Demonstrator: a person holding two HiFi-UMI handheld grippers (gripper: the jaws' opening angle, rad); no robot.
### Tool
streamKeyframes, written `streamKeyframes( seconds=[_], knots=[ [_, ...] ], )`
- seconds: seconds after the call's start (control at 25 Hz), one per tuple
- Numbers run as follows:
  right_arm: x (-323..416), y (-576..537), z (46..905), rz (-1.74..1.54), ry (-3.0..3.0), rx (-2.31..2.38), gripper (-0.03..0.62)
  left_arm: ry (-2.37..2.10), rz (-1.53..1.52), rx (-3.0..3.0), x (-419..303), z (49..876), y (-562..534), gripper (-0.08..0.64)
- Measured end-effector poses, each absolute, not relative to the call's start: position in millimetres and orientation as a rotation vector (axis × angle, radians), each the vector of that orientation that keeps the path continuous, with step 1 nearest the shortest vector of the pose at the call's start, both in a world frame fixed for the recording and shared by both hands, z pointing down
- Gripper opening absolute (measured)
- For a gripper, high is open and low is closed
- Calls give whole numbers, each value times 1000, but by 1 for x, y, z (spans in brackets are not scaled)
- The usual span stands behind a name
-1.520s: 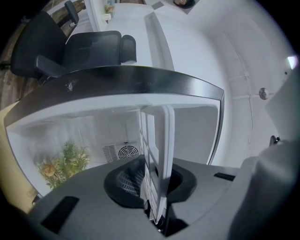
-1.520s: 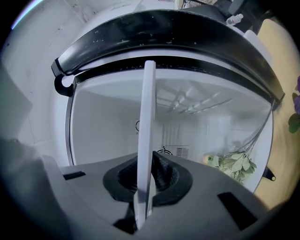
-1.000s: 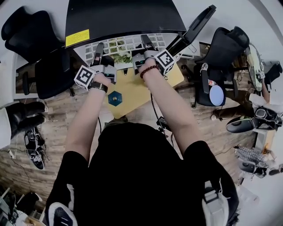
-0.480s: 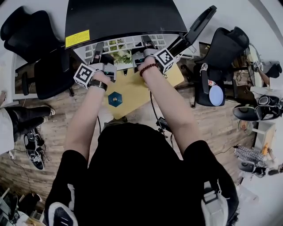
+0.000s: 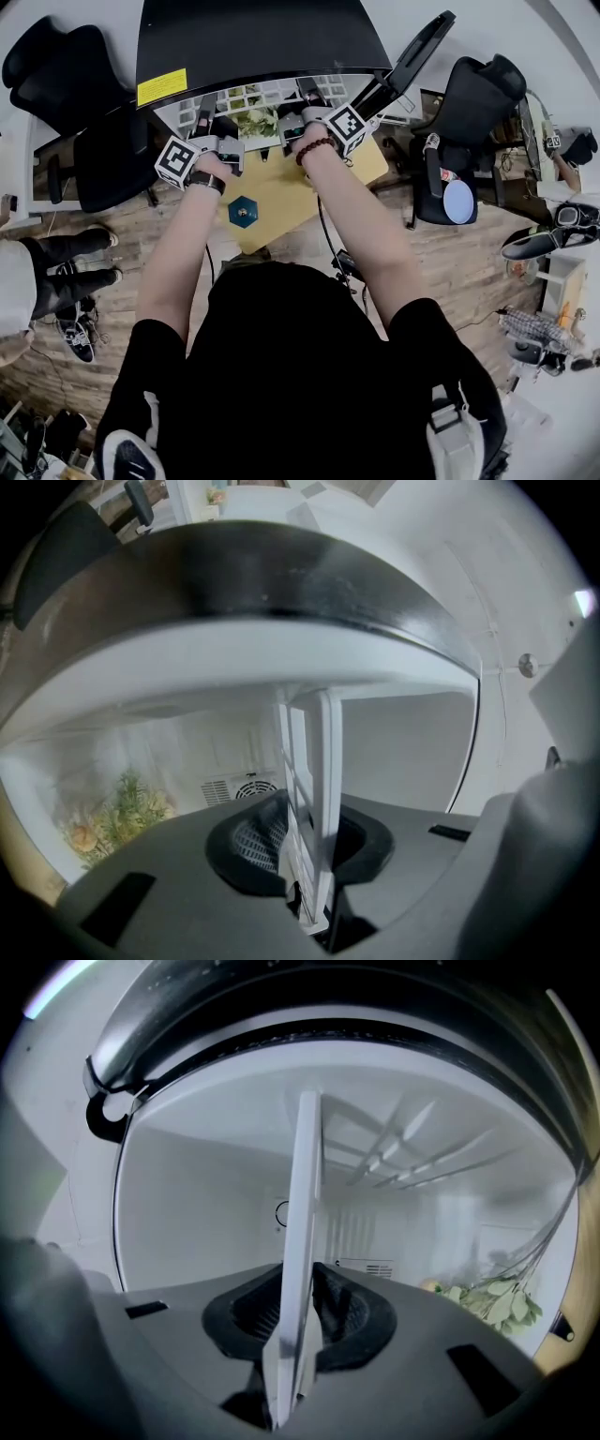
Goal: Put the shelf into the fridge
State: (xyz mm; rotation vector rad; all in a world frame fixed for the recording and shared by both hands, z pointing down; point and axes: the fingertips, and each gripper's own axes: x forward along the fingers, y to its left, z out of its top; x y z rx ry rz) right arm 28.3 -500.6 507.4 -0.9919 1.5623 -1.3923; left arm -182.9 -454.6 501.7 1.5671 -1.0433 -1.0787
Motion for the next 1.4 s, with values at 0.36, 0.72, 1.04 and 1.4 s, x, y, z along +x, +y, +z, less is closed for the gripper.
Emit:
streamKeyframes(
  seconds=[0.36,0.72,1.04,1.4],
  knots=[
    [31,-458,498,-1411,1593,-929,121,-1036,-1117,1540,-178,498,-419,91],
    [28,-398,487,-1386,1839,-976,107,-1063,-1068,1675,-168,470,-367,110],
    [45,-330,456,-1061,2344,-1105,70,-1279,-703,2214,-136,412,-295,103],
    [66,-247,425,-351,2920,-1256,41,-1429,-247,2750,-114,367,-201,60]
  ],
)
